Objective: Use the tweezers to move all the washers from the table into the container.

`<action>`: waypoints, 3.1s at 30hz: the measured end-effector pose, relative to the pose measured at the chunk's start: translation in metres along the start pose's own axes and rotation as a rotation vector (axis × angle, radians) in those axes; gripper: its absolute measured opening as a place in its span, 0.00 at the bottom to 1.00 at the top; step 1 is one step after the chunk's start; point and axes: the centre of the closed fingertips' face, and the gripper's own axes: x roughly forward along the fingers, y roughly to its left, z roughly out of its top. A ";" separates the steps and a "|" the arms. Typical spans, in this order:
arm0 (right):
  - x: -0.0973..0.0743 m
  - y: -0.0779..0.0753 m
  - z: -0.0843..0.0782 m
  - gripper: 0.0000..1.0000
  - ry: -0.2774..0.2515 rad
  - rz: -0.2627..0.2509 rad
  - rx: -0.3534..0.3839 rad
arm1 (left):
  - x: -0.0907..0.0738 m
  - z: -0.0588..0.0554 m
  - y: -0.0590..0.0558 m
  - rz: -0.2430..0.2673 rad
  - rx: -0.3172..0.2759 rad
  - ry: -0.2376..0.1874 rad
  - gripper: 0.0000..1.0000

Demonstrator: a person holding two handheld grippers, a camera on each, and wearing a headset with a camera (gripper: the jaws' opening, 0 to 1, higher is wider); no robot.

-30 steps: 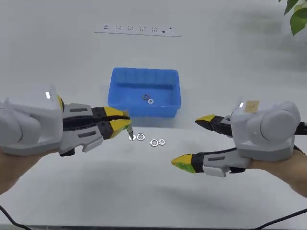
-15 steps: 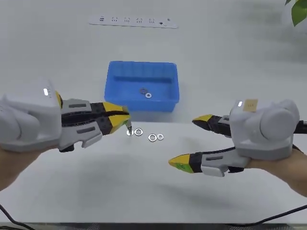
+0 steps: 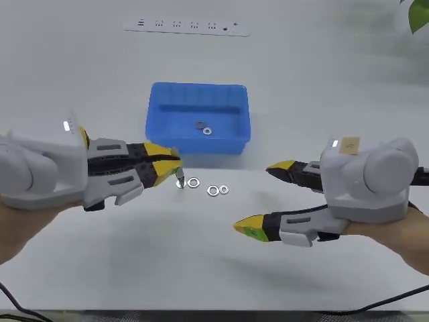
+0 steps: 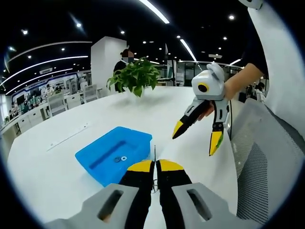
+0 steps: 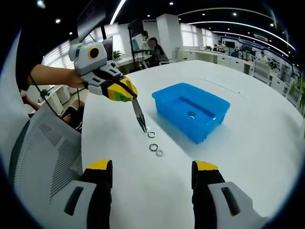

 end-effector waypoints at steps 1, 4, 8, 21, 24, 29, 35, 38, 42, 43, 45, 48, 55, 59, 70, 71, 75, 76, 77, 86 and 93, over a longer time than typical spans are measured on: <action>0.001 0.000 0.001 0.68 0.000 0.003 -0.001 | 0.000 0.000 0.000 -0.005 -0.003 0.008 0.06; 0.009 0.004 0.010 0.68 -0.009 0.026 -0.013 | 0.000 0.000 0.000 -0.019 0.002 0.032 0.06; 0.020 0.016 0.025 0.68 -0.033 0.079 -0.042 | 0.003 0.000 0.001 -0.031 0.022 0.058 0.06; 0.066 0.027 0.047 0.53 -0.008 0.209 -0.174 | 0.003 -0.002 -0.002 -0.063 0.033 0.084 0.06; 0.073 0.030 0.051 0.52 -0.005 0.245 -0.214 | 0.004 -0.002 -0.004 -0.067 0.034 0.083 0.06; 0.081 0.032 0.055 0.38 0.005 0.267 -0.255 | 0.005 -0.002 -0.003 -0.065 0.032 0.083 0.06; 0.090 0.031 0.058 0.25 0.010 0.302 -0.280 | 0.003 -0.003 -0.002 -0.066 0.031 0.087 0.06; 0.093 0.033 0.057 0.21 0.017 0.324 -0.304 | 0.002 -0.004 -0.002 -0.068 0.031 0.089 0.06; 0.096 0.031 0.058 0.15 0.021 0.334 -0.319 | 0.002 -0.004 -0.001 -0.064 0.032 0.091 0.06; 0.098 0.028 0.055 0.13 0.042 0.325 -0.347 | 0.003 -0.004 0.000 -0.063 0.032 0.091 0.06; 0.097 0.030 0.056 0.12 0.041 0.329 -0.369 | 0.003 -0.004 0.000 -0.064 0.032 0.093 0.06; 0.096 0.030 0.056 0.12 0.041 0.328 -0.383 | 0.003 -0.004 0.000 -0.067 0.039 0.098 0.06; 0.096 0.027 0.056 0.11 0.032 0.323 -0.388 | 0.005 -0.003 0.000 -0.063 0.049 0.106 0.07; 0.095 0.026 0.056 0.11 0.014 0.335 -0.359 | 0.005 -0.004 0.000 -0.061 0.048 0.109 0.07; 0.098 0.031 0.058 0.10 0.012 0.347 -0.359 | 0.004 -0.004 0.004 -0.033 0.054 0.122 0.08; 0.097 0.031 0.058 0.10 0.011 0.348 -0.360 | 0.004 -0.004 0.003 -0.034 0.053 0.121 0.08; 0.096 0.032 0.062 0.10 0.002 0.341 -0.362 | 0.002 -0.003 0.004 -0.036 0.050 0.119 0.09; 0.095 0.032 0.064 0.10 -0.004 0.341 -0.359 | 0.002 -0.003 0.004 -0.033 0.054 0.121 0.09; 0.095 0.033 0.066 0.10 -0.008 0.339 -0.361 | 0.001 -0.003 0.004 -0.033 0.056 0.122 0.09; 0.091 0.038 0.066 0.10 -0.008 0.365 -0.356 | -0.002 0.001 0.000 -0.067 0.082 0.105 0.08; 0.086 0.045 0.065 0.09 -0.009 0.418 -0.333 | -0.004 0.005 -0.006 -0.113 0.093 0.100 0.08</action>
